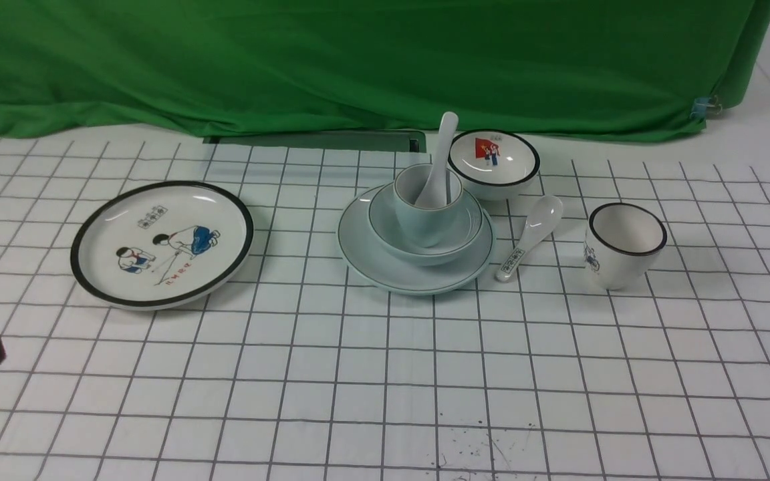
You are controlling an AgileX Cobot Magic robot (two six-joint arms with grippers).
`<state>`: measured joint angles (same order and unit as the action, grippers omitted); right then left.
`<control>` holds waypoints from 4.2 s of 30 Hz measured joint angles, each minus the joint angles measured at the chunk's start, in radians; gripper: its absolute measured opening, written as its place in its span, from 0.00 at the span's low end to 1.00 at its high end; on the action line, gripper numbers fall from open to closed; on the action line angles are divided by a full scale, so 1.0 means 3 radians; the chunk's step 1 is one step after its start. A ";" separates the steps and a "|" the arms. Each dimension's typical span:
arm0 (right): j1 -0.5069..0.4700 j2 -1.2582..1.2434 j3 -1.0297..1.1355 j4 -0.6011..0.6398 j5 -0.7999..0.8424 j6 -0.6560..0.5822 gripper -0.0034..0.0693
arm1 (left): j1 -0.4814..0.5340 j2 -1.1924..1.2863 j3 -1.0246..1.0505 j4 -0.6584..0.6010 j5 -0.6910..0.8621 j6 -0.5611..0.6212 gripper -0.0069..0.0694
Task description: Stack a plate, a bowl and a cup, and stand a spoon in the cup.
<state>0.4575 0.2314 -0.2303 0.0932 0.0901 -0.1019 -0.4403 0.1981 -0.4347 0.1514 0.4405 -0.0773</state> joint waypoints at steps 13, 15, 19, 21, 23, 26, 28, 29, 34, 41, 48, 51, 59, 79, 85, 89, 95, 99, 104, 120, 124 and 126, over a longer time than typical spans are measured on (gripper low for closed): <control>-0.0563 -0.0360 0.0528 0.0000 -0.0221 0.0000 0.14 | 0.0000 -0.0015 0.0006 -0.0051 0.0320 -0.0006 0.04; -0.0774 -0.0517 0.0604 0.0000 -0.0257 0.0000 0.15 | 0.0000 -0.0015 0.0006 -0.0051 0.0324 -0.0006 0.04; -0.1113 -0.0677 0.0750 0.0000 -0.0300 0.0000 0.15 | 0.0000 -0.0015 0.0006 -0.0054 0.0324 -0.0006 0.04; -0.1184 -0.0681 0.0778 0.0000 -0.0300 0.0000 0.16 | 0.0000 -0.0015 0.0006 -0.0054 0.0324 -0.0006 0.04; -0.1264 -0.0684 0.0796 0.0000 -0.0282 0.0000 0.17 | 0.0000 -0.0015 0.0008 -0.0057 0.0326 -0.0006 0.04; -0.1339 -0.0713 0.0796 0.0006 -0.0147 0.0000 0.18 | 0.0000 -0.0015 0.0008 -0.0057 0.0326 -0.0006 0.04; -0.1385 -0.0750 0.0796 0.0010 -0.0089 0.0000 0.18 | 0.0000 -0.0015 0.0008 -0.0060 0.0326 -0.0006 0.04; -0.1442 -0.0758 0.0796 0.0013 -0.0076 0.0000 0.19 | 0.0000 -0.0015 0.0008 -0.0058 0.0331 -0.0006 0.04; -0.1498 -0.0773 0.0796 0.0013 0.0102 0.0000 0.20 | 0.0000 -0.0015 0.0008 -0.0058 0.0336 -0.0006 0.04; -0.1382 -0.0772 0.0796 -0.0009 0.0417 0.0001 0.22 | 0.0000 -0.0015 0.0008 -0.0058 0.0336 -0.0017 0.04; -0.1311 -0.0772 0.0796 -0.0054 0.0442 -0.0035 0.18 | 0.0000 -0.0015 0.0008 -0.0058 0.0336 0.0000 0.04; -0.1307 -0.0772 0.0796 -0.0058 0.0442 -0.0044 0.12 | 0.0000 -0.0015 0.0008 -0.0058 0.0336 0.0004 0.04; -0.1304 -0.0772 0.0796 -0.0064 0.0442 -0.0064 0.10 | 0.0000 -0.0015 0.0008 -0.0058 0.0336 0.0007 0.04; -0.1304 -0.0772 0.0796 -0.0067 0.0440 -0.0066 0.12 | 0.0542 -0.0501 0.0336 -0.0351 0.0187 0.0042 0.05; -0.1304 -0.0772 0.0796 -0.0067 0.0450 -0.0066 0.14 | 0.1181 -0.0657 0.0928 -0.0536 -0.0325 0.0057 0.05; -0.1304 -0.0772 0.0796 -0.0067 0.0449 -0.0066 0.17 | 0.1343 -0.0657 0.1261 -0.0611 -0.0436 0.0097 0.05; -0.1304 -0.0772 0.0796 -0.0067 0.0445 -0.0066 0.19 | 0.1352 -0.0657 0.1468 -0.0665 -0.0539 0.0289 0.05; -0.1304 -0.0772 0.0796 -0.0067 0.0445 -0.0066 0.20 | 0.1352 -0.0657 0.1468 -0.0674 -0.0601 0.0378 0.05; -0.1304 -0.0772 0.0796 -0.0067 0.0445 -0.0066 0.22 | 0.1352 -0.0657 0.1468 -0.0680 -0.0621 0.0392 0.05; -0.1304 -0.0772 0.0796 -0.0067 0.0442 -0.0066 0.27 | 0.1352 -0.0657 0.1468 -0.0680 -0.0639 0.0460 0.05; -0.1304 -0.0772 0.0796 -0.0067 0.0442 -0.0066 0.28 | 0.1352 -0.0657 0.1468 -0.0680 -0.0642 0.0463 0.05; -0.1304 -0.0772 0.0796 -0.0067 0.0442 -0.0066 0.29 | 0.1352 -0.0657 0.1468 -0.0680 -0.0642 0.0463 0.05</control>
<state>0.0662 -0.0004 0.0084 0.0731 0.2227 -0.1218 -0.0347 0.0010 0.0059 -0.0527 0.2480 0.0617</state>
